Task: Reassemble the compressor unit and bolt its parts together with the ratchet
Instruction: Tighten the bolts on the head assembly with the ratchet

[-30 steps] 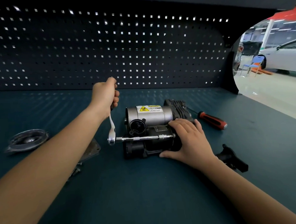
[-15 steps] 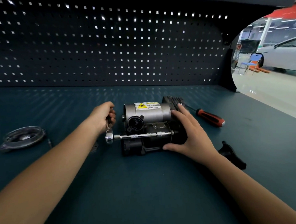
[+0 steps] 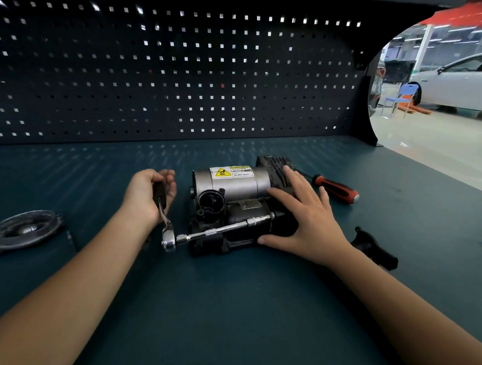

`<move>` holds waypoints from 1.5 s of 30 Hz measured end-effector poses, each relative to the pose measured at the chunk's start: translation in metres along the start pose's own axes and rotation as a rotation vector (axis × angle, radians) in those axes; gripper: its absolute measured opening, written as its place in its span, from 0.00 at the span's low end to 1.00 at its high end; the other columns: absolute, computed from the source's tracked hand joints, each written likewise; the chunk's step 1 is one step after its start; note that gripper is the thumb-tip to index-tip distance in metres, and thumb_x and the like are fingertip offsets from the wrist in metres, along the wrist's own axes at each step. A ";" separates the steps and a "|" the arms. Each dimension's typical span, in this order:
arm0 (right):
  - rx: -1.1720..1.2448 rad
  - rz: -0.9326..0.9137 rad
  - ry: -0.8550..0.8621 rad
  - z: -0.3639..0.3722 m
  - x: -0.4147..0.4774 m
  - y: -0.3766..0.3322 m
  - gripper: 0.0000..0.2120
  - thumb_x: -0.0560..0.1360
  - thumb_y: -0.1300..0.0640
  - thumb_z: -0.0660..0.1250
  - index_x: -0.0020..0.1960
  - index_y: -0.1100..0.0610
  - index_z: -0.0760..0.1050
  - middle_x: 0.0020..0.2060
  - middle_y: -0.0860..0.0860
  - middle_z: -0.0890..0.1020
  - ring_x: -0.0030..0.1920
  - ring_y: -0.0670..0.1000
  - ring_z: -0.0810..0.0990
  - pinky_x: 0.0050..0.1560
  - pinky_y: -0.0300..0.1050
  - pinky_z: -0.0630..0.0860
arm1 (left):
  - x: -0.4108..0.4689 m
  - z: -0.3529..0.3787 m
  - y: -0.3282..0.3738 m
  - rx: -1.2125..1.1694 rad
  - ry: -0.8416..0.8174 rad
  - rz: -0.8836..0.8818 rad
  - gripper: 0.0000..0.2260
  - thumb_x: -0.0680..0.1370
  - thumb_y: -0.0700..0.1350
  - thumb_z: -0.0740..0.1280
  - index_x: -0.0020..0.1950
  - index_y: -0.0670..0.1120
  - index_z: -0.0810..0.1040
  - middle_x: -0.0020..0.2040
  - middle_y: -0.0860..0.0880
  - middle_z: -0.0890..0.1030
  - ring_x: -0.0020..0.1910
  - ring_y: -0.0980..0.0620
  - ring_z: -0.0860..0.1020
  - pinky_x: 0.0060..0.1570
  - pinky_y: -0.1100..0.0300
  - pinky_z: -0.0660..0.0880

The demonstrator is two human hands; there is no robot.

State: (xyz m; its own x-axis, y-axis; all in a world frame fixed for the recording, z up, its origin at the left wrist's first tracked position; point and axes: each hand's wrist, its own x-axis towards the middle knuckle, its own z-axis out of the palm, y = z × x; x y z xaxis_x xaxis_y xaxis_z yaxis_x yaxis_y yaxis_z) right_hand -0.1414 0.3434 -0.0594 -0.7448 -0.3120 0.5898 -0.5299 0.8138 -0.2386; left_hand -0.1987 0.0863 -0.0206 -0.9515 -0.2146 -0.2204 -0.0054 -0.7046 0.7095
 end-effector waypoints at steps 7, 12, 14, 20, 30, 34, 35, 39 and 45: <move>-0.049 -0.337 0.315 0.014 0.006 -0.029 0.12 0.67 0.54 0.72 0.48 0.58 0.84 0.49 0.53 0.84 0.51 0.54 0.83 0.57 0.64 0.68 | 0.004 0.008 0.004 0.041 0.037 0.132 0.10 0.78 0.36 0.53 0.40 0.42 0.71 0.34 0.47 0.77 0.22 0.58 0.76 0.26 0.68 0.75; -0.022 -0.271 0.332 0.014 0.006 -0.036 0.10 0.66 0.56 0.72 0.46 0.59 0.84 0.46 0.53 0.85 0.49 0.54 0.84 0.53 0.57 0.74 | -0.005 0.006 0.012 0.083 -0.022 -0.048 0.09 0.79 0.42 0.56 0.42 0.41 0.70 0.35 0.45 0.80 0.25 0.55 0.80 0.27 0.62 0.79; -0.002 -0.227 0.321 0.012 0.005 -0.039 0.10 0.66 0.56 0.73 0.45 0.59 0.84 0.46 0.53 0.85 0.48 0.53 0.84 0.53 0.54 0.74 | -0.012 0.005 0.010 0.188 -0.058 -0.144 0.09 0.80 0.45 0.56 0.47 0.40 0.70 0.35 0.43 0.80 0.24 0.53 0.80 0.23 0.59 0.78; 0.024 -0.203 0.265 0.006 0.006 -0.039 0.15 0.65 0.52 0.74 0.47 0.61 0.83 0.47 0.54 0.85 0.49 0.53 0.84 0.49 0.47 0.77 | -0.018 -0.003 0.014 0.186 -0.094 -0.279 0.09 0.80 0.46 0.56 0.43 0.43 0.69 0.20 0.49 0.69 0.13 0.59 0.63 0.11 0.69 0.58; 0.038 0.059 -0.027 -0.011 -0.002 -0.010 0.45 0.59 0.29 0.63 0.72 0.45 0.59 0.67 0.41 0.65 0.68 0.39 0.60 0.71 0.59 0.40 | -0.016 0.006 0.011 0.260 -0.171 -0.278 0.16 0.79 0.53 0.60 0.35 0.47 0.64 0.18 0.54 0.61 0.11 0.60 0.56 0.09 0.69 0.50; 0.123 0.113 -0.030 -0.013 -0.001 0.004 0.38 0.62 0.41 0.74 0.69 0.53 0.69 0.70 0.47 0.66 0.71 0.46 0.62 0.73 0.55 0.55 | -0.015 0.007 0.029 0.221 -0.161 -0.210 0.16 0.78 0.55 0.60 0.35 0.48 0.63 0.18 0.54 0.61 0.12 0.58 0.56 0.10 0.67 0.51; 0.139 0.108 -0.027 -0.013 -0.001 0.005 0.36 0.63 0.44 0.75 0.67 0.55 0.71 0.69 0.49 0.68 0.71 0.48 0.63 0.72 0.51 0.58 | -0.016 0.008 0.032 0.239 -0.166 -0.178 0.16 0.78 0.55 0.60 0.35 0.48 0.63 0.18 0.54 0.61 0.12 0.58 0.56 0.10 0.68 0.51; 0.145 0.097 -0.030 -0.012 -0.001 0.005 0.34 0.63 0.45 0.75 0.66 0.55 0.73 0.69 0.49 0.69 0.71 0.48 0.64 0.71 0.40 0.57 | -0.024 0.017 0.033 0.324 -0.170 -0.047 0.16 0.78 0.56 0.62 0.35 0.48 0.64 0.19 0.55 0.61 0.14 0.60 0.56 0.10 0.68 0.52; 0.173 0.146 -0.062 -0.010 -0.003 0.005 0.37 0.64 0.44 0.75 0.70 0.51 0.67 0.75 0.48 0.56 0.73 0.44 0.54 0.70 0.38 0.53 | -0.044 0.030 0.030 0.451 -0.137 0.160 0.16 0.79 0.55 0.60 0.35 0.49 0.63 0.20 0.55 0.61 0.16 0.60 0.55 0.13 0.69 0.51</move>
State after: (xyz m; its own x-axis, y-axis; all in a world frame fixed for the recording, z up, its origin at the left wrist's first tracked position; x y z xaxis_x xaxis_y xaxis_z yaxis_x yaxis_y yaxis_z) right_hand -0.1372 0.3532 -0.0544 -0.8392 -0.2310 0.4922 -0.4725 0.7578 -0.4500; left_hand -0.1664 0.0948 0.0308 -0.9828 -0.1841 -0.0164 0.0404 -0.3005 0.9529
